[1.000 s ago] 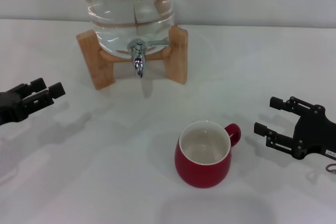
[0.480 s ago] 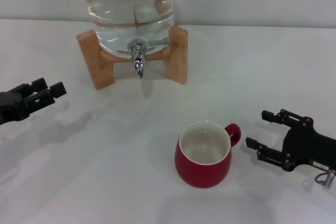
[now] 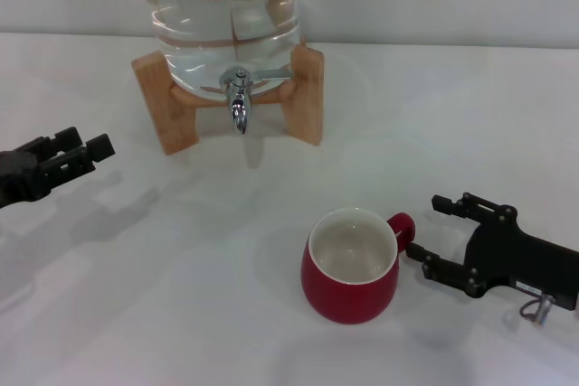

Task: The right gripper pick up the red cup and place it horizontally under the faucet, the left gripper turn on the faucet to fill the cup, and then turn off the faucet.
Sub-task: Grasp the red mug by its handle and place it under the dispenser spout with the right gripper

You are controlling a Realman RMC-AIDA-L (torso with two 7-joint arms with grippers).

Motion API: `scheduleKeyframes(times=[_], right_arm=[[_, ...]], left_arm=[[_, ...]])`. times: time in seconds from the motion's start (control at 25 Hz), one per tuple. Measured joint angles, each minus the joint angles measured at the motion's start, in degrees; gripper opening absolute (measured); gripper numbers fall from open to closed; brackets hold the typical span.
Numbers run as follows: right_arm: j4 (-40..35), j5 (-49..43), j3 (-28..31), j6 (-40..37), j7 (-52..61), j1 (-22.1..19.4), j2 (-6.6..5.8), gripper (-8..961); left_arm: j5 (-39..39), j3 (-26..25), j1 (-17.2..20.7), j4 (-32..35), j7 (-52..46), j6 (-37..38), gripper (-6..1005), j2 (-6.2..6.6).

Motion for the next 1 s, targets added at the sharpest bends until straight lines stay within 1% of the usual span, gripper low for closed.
scheduleKeyframes(times=[0.32, 0.72, 1.0], right_arm=[[0.2, 4.7, -2.9, -2.0, -1.1, 0.6, 0.11, 637], [0.4, 5.3, -4.9, -5.0, -1.2, 0.8, 0.12, 629], [0.5, 9.3, -7.6, -5.9, -2.0, 1.8, 0.19, 624]], left_arm=[[0.0, 0.0, 0.0, 0.1, -0.3, 0.0, 847, 0.01], [0.0, 0.0, -0.1, 0.2, -0.4, 0.0, 847, -0.04], [-0.1, 0.0, -0.2, 0.3, -0.5, 0.0, 847, -0.13]])
